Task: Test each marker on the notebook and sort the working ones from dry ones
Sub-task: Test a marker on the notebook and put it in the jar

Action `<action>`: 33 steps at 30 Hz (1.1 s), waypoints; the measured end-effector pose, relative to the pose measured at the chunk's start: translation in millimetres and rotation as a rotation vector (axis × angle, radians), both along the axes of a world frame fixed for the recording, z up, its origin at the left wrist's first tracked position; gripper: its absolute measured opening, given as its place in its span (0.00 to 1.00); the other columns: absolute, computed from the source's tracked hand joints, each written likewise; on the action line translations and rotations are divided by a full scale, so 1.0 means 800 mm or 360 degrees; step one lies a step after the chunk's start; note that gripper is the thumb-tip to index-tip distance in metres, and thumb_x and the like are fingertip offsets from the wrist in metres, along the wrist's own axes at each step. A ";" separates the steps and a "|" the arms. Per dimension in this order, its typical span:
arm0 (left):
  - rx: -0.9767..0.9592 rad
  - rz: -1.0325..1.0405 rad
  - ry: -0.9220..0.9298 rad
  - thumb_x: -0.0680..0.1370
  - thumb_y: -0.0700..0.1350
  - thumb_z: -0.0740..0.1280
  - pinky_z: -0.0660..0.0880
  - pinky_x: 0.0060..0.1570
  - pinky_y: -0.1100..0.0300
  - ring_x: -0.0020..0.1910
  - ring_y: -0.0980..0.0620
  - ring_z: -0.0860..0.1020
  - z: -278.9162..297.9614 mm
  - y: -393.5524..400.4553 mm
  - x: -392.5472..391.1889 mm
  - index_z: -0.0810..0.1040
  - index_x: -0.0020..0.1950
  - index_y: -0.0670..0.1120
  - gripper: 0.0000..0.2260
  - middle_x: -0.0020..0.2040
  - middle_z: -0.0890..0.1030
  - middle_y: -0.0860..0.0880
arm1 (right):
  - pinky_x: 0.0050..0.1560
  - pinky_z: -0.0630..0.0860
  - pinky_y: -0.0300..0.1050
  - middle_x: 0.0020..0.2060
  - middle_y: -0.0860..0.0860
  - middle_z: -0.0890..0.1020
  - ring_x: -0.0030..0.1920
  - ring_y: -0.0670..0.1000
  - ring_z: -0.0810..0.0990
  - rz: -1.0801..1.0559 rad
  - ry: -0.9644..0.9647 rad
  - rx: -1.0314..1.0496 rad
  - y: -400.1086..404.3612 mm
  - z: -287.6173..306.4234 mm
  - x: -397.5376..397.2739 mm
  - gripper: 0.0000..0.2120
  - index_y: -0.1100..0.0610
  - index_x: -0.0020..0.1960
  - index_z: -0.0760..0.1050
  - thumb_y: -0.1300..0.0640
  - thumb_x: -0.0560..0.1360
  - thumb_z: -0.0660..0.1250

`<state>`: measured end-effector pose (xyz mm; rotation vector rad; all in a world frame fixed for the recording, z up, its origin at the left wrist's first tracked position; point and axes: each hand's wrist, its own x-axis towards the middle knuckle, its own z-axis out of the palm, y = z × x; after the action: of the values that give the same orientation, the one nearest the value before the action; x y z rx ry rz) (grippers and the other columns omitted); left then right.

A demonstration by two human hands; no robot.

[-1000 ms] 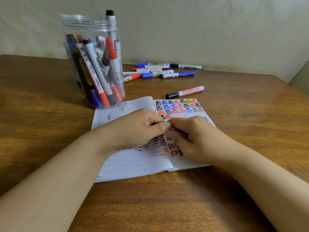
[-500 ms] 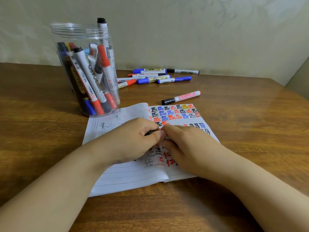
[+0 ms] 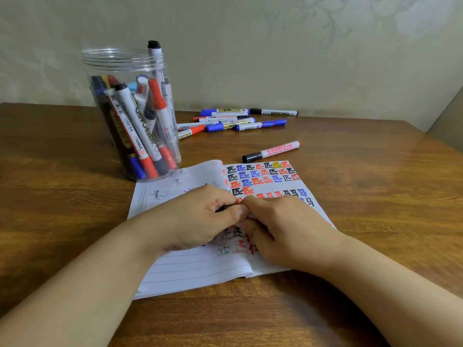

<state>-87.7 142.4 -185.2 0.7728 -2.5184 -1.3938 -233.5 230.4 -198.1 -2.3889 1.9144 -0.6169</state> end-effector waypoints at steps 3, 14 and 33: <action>0.0010 -0.0002 -0.0006 0.78 0.50 0.60 0.59 0.26 0.63 0.28 0.54 0.63 0.002 0.000 0.000 0.75 0.39 0.39 0.16 0.31 0.67 0.46 | 0.28 0.70 0.52 0.30 0.53 0.78 0.29 0.57 0.73 0.0004 -0.0003 0.0009 0.001 0.000 -0.001 0.15 0.56 0.40 0.70 0.47 0.73 0.52; -0.0481 0.0179 -0.0051 0.78 0.54 0.57 0.67 0.31 0.67 0.32 0.61 0.73 0.005 0.002 0.000 0.76 0.40 0.50 0.13 0.32 0.77 0.54 | 0.44 0.70 0.41 0.51 0.44 0.78 0.49 0.46 0.75 -0.0141 0.0153 0.0104 0.006 0.035 -0.004 0.15 0.48 0.58 0.73 0.42 0.78 0.56; -0.0526 -0.0085 -0.0114 0.75 0.58 0.55 0.68 0.35 0.60 0.32 0.57 0.71 -0.004 -0.008 -0.001 0.74 0.41 0.44 0.19 0.35 0.77 0.48 | 0.22 0.68 0.47 0.27 0.53 0.76 0.24 0.57 0.72 0.0008 0.0121 -0.0183 -0.002 -0.011 0.001 0.14 0.58 0.38 0.71 0.50 0.74 0.54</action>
<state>-88.6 135.6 -188.4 0.7052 -2.7419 -0.9389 -232.8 228.5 -207.0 -2.5203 1.9529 -0.6630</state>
